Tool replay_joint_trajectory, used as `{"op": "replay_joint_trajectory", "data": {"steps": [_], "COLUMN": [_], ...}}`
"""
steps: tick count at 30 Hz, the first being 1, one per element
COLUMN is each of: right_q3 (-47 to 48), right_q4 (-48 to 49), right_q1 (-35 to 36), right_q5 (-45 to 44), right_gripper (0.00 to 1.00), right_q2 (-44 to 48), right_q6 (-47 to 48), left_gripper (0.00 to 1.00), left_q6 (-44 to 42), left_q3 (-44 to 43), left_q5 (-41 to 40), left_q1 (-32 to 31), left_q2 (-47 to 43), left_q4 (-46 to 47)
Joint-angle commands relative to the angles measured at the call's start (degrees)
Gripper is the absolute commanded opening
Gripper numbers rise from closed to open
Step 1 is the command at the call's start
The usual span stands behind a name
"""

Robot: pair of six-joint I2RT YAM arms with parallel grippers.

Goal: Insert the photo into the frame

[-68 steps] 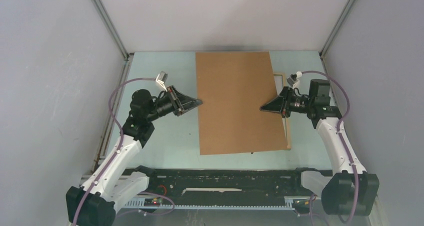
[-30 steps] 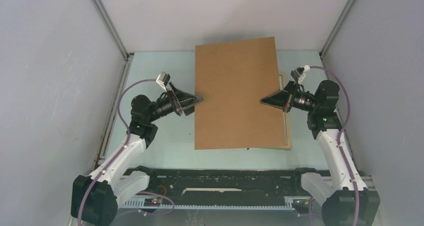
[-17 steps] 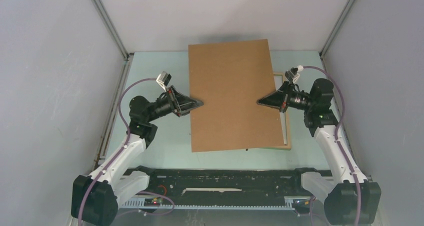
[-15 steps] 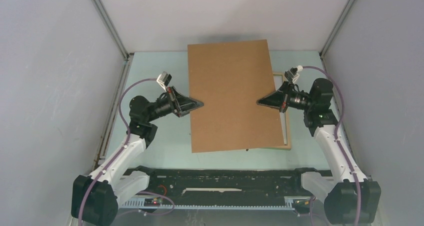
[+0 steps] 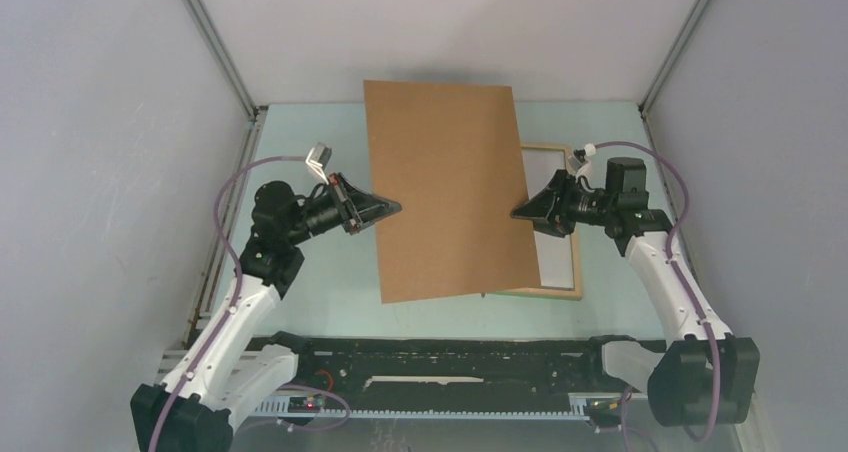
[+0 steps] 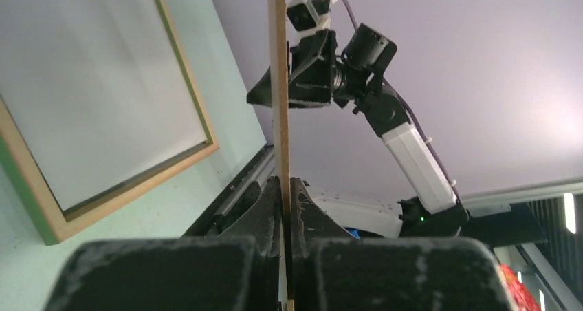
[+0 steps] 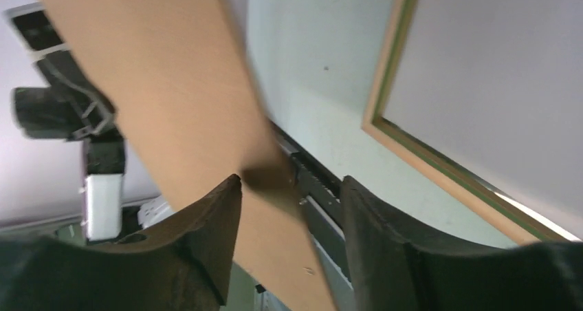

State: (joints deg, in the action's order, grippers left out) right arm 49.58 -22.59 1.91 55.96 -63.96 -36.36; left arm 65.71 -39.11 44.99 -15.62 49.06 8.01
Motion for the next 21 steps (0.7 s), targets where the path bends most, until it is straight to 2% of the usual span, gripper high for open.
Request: {"op": "replay_joint_trajectory", "data": {"steps": [1, 5, 9, 11, 14, 18, 21], "right_q3": [2.5, 2.5, 6.3, 8.8, 12.0, 15.5, 16.0], "right_q4": [-7.7, -8.5, -18.4, -21.7, -24.5, -23.8, -20.2], "right_q1": [0.5, 1.2, 3.2, 4.5, 7.4, 19.8, 34.0], "right_q5": [-8.0, -10.9, -30.7, -38.9, -46.2, -50.5, -56.7], "right_gripper": [0.65, 0.67, 0.69, 0.72, 0.77, 0.79, 0.8], "right_q2": [-1.9, -4.2, -2.9, -1.9, -0.3, 1.8, 4.5], "right_q6": [8.1, 8.8, 13.7, 15.0, 16.1, 18.4, 19.0], "left_gripper": [0.0, 0.0, 0.0, 0.0, 0.0, 0.0, 0.0], "left_q6": [-4.9, -6.6, -15.7, -17.1, -17.0, -16.0, -15.8], "left_q3": [-5.1, -8.6, -17.1, -19.1, -20.2, -21.4, -22.7], "left_q5": [-3.5, -6.0, -12.4, -15.1, -16.2, -17.2, -18.8], "left_q1": [0.0, -2.1, -3.5, -3.6, -3.6, -3.7, -3.7], "left_q2": [1.5, 4.7, 7.0, 7.3, 8.0, 8.3, 8.2], "left_q4": [-3.3, -6.8, -23.0, -26.7, -28.9, -30.3, -32.6]}}
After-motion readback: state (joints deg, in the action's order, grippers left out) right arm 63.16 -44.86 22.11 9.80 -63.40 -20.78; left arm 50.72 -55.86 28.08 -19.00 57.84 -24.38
